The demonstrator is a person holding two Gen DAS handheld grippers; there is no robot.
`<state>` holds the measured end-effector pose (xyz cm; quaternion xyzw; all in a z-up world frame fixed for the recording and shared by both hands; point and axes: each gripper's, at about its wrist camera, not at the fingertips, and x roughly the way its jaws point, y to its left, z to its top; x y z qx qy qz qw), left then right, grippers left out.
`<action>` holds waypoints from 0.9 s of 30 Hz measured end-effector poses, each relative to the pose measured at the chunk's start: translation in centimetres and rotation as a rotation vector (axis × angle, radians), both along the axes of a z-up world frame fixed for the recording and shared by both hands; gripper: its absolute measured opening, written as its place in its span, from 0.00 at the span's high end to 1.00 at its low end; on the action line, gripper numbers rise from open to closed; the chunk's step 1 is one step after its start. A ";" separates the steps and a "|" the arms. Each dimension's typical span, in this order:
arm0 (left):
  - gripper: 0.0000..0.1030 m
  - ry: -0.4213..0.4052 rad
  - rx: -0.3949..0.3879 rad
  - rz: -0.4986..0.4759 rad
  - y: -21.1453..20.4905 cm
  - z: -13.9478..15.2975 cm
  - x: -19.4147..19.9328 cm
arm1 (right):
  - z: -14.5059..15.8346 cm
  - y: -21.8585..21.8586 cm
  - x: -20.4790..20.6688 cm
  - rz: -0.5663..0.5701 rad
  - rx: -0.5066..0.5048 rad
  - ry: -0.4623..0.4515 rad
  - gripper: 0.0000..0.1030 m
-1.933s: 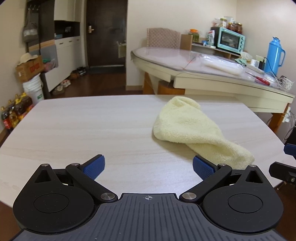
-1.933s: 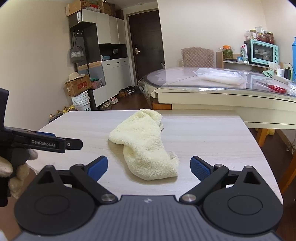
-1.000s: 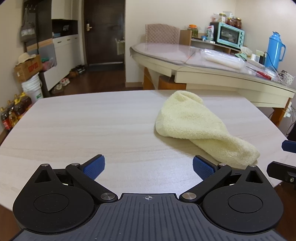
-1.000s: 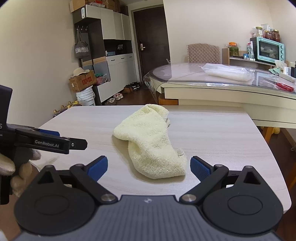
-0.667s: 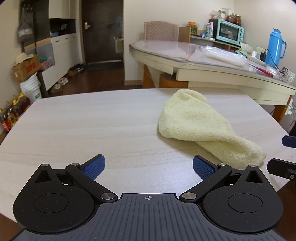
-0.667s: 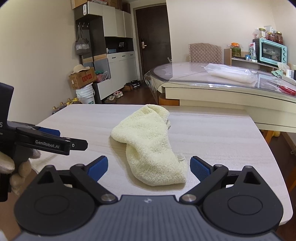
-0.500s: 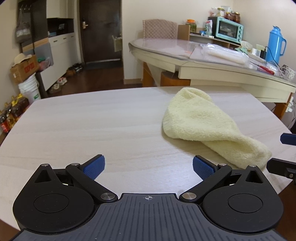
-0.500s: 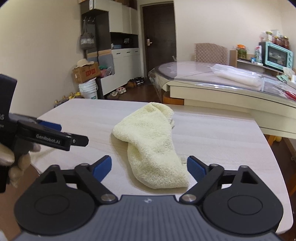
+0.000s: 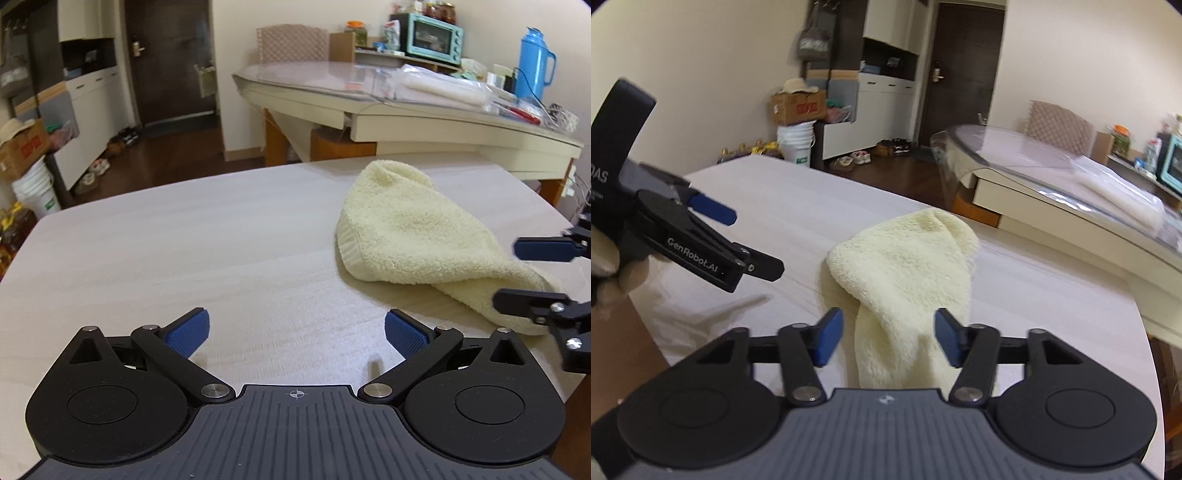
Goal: Fold towel
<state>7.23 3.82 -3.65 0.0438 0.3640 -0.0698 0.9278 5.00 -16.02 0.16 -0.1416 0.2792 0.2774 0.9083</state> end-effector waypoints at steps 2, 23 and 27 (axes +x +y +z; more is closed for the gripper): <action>0.00 -0.008 0.012 -0.030 -0.2 -0.1 0.3 | -0.3 0.6 0.5 0.020 -0.017 0.006 0.67; 0.41 -0.014 -0.026 -0.473 -7.3 0.8 5.2 | 2.8 -8.5 5.5 -0.168 0.297 0.012 0.93; 0.53 -0.050 0.019 -0.536 -8.8 0.9 4.9 | 2.6 -9.1 5.6 -0.158 0.289 0.022 0.93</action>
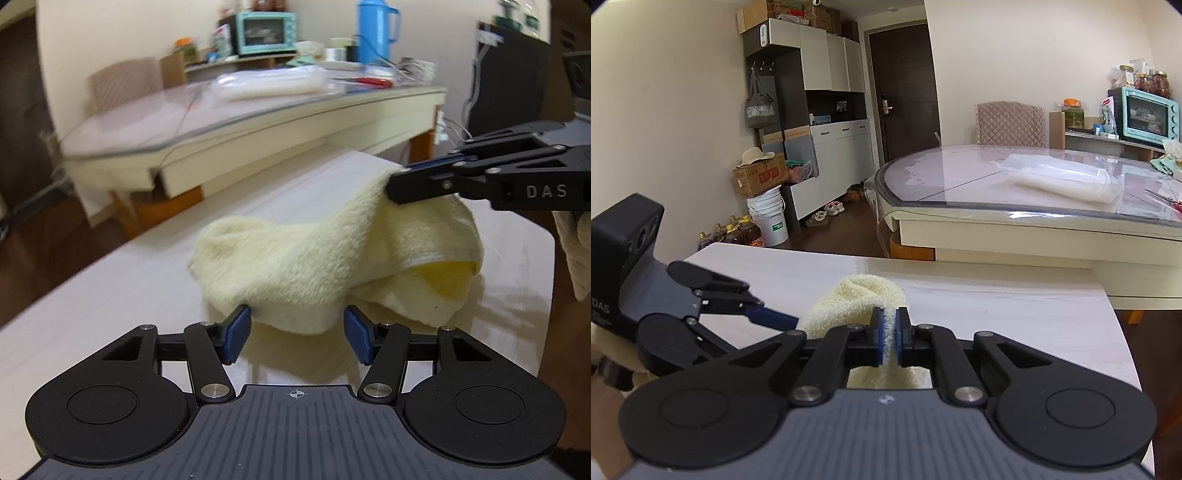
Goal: Fold towel
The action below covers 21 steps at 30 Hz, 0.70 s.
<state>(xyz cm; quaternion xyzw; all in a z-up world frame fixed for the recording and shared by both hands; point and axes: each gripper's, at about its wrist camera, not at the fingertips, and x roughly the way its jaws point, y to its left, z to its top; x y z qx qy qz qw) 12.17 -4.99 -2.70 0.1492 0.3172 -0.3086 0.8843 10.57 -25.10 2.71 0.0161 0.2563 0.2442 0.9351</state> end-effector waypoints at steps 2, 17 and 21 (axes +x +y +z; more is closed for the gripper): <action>0.82 0.008 -0.026 -0.017 0.2 0.3 0.0 | -0.2 -0.3 -0.2 0.006 -0.005 0.007 0.93; 0.90 0.082 -0.019 -0.001 9.4 3.9 -2.5 | -2.1 0.8 -5.0 0.150 -0.050 0.050 0.49; 0.90 0.123 0.028 -0.023 11.2 3.0 -4.0 | -3.0 0.4 -5.4 0.136 -0.084 0.076 0.49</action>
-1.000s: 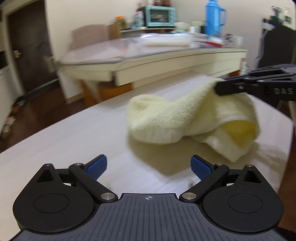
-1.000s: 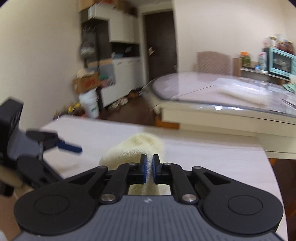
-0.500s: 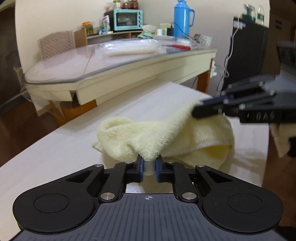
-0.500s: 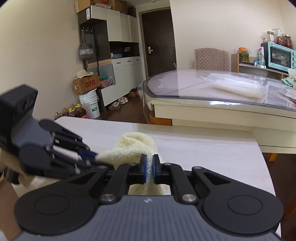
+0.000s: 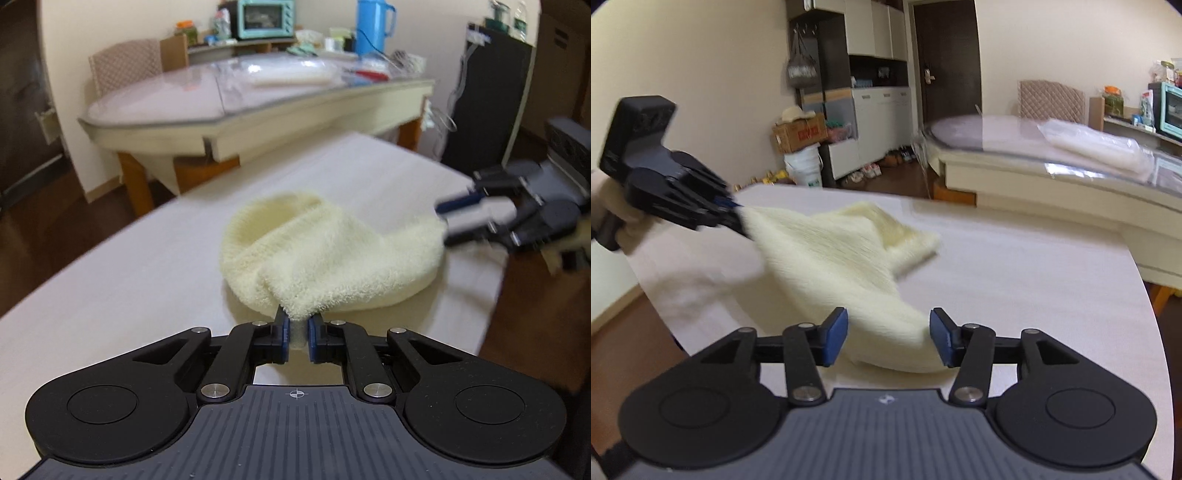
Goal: Fold towel
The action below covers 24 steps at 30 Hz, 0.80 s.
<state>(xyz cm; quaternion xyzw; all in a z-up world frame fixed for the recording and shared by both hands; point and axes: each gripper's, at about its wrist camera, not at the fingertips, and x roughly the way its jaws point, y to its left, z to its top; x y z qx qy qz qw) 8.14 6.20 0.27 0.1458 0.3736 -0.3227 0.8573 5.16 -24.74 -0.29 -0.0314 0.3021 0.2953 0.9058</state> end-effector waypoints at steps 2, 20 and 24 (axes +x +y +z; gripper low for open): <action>0.90 0.019 0.029 -0.012 0.5 -0.3 -0.7 | -0.1 0.1 0.1 -0.001 -0.003 0.005 0.49; 0.57 0.042 0.077 0.016 4.0 1.0 0.4 | 1.1 5.2 5.6 0.062 -0.027 -0.012 0.46; 0.56 0.035 0.033 -0.001 3.8 1.5 3.3 | 0.5 6.5 8.0 0.055 -0.027 0.014 0.45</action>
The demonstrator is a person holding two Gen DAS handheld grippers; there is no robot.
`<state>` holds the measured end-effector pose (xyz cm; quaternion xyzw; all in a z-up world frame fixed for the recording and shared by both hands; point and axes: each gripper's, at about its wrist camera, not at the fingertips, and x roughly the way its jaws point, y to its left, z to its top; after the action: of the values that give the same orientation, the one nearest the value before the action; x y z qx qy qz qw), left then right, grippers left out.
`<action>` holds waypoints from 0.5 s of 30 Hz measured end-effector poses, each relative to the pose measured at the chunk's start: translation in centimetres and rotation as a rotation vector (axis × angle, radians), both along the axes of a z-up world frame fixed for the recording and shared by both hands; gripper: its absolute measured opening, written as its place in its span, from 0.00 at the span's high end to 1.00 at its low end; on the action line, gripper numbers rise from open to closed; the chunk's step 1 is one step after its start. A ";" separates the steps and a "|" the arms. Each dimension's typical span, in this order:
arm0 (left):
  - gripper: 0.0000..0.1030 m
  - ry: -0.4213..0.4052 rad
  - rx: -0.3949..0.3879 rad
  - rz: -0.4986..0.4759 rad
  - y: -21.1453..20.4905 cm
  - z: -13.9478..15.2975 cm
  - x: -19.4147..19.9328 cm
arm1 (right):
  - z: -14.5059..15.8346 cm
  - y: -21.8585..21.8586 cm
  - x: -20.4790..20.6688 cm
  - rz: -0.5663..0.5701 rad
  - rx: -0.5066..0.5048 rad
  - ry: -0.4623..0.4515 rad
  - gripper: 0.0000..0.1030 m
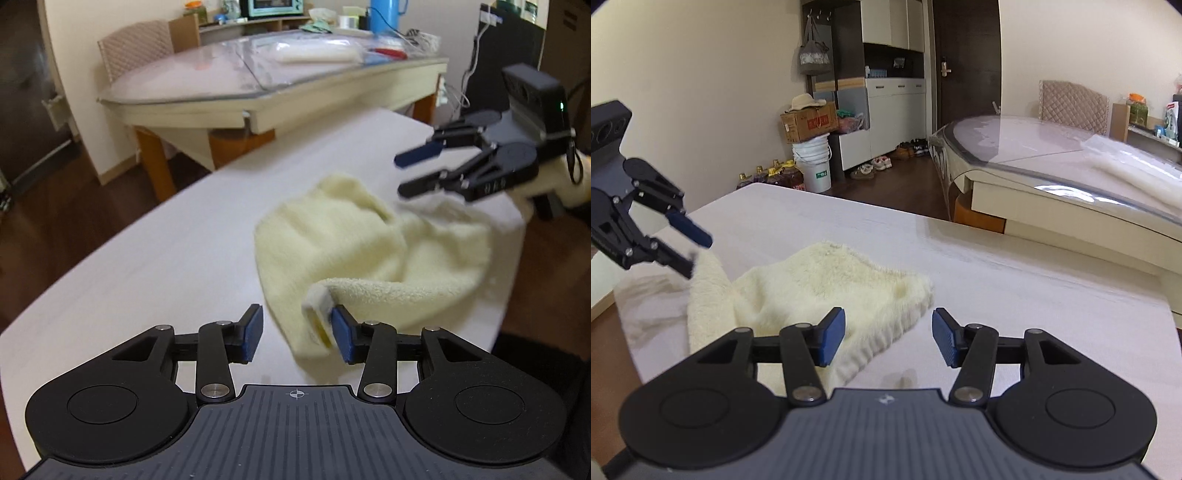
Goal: Fold towel
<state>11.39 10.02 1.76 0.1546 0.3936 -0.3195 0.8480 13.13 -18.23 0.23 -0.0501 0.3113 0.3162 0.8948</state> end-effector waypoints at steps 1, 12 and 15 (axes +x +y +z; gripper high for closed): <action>0.56 0.005 -0.009 -0.014 0.0 0.1 0.4 | -0.2 0.4 0.7 -0.004 -0.001 0.010 0.44; 0.48 -0.044 -0.024 0.025 2.0 1.4 3.5 | -2.5 1.5 2.8 -0.008 -0.052 0.059 0.91; 0.48 -0.048 -0.027 0.015 0.6 0.3 4.5 | -1.9 0.7 1.5 -0.034 -0.080 -0.006 0.92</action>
<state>15.90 10.58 2.06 0.1478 0.3699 -0.3145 0.8616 14.68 -17.55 -1.62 -0.0813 0.3219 0.2881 0.8982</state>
